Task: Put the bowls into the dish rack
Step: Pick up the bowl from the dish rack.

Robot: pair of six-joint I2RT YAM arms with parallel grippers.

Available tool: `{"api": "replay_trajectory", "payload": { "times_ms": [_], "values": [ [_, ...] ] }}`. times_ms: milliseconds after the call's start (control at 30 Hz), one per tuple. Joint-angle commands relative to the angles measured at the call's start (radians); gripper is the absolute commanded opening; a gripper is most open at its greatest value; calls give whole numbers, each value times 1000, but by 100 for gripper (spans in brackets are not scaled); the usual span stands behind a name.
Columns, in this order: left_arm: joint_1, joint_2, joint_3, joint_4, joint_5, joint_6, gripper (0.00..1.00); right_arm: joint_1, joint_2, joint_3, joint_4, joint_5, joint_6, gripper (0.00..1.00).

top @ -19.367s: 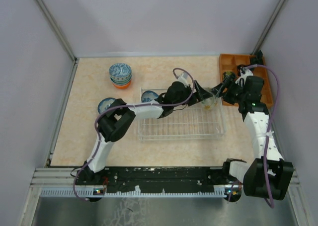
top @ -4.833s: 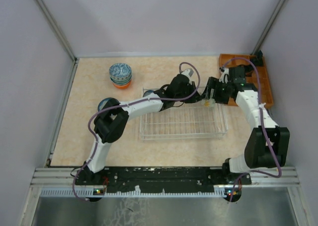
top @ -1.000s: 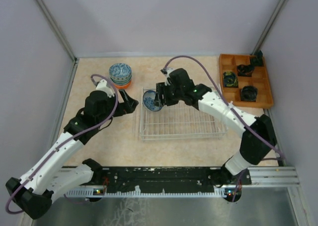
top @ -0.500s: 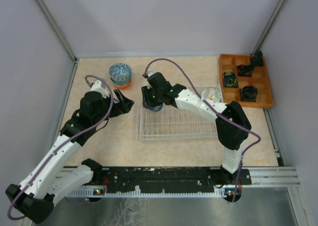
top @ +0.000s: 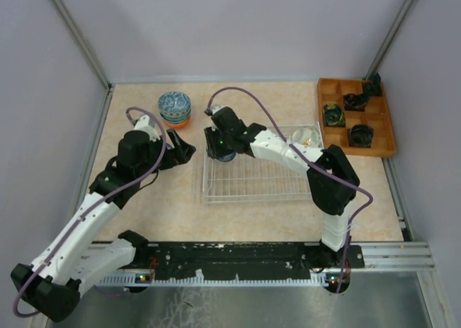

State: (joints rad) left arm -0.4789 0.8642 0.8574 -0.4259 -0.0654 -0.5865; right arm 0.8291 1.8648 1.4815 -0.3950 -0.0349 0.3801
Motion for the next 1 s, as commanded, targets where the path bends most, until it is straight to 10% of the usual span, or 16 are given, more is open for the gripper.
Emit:
{"api": "replay_trajectory", "payload": {
  "times_ms": [0, 367, 967],
  "values": [
    [9, 18, -8, 38, 28, 4, 98, 14, 24, 55, 41, 4, -35, 32],
    [11, 56, -2, 76, 55, -2, 97, 15, 25, 60, 33, 19, -66, 1],
    [10, 92, 37, 132, 138, 1, 94, -109, -370, -156, 135, -92, -17, 0]
  ]
}}
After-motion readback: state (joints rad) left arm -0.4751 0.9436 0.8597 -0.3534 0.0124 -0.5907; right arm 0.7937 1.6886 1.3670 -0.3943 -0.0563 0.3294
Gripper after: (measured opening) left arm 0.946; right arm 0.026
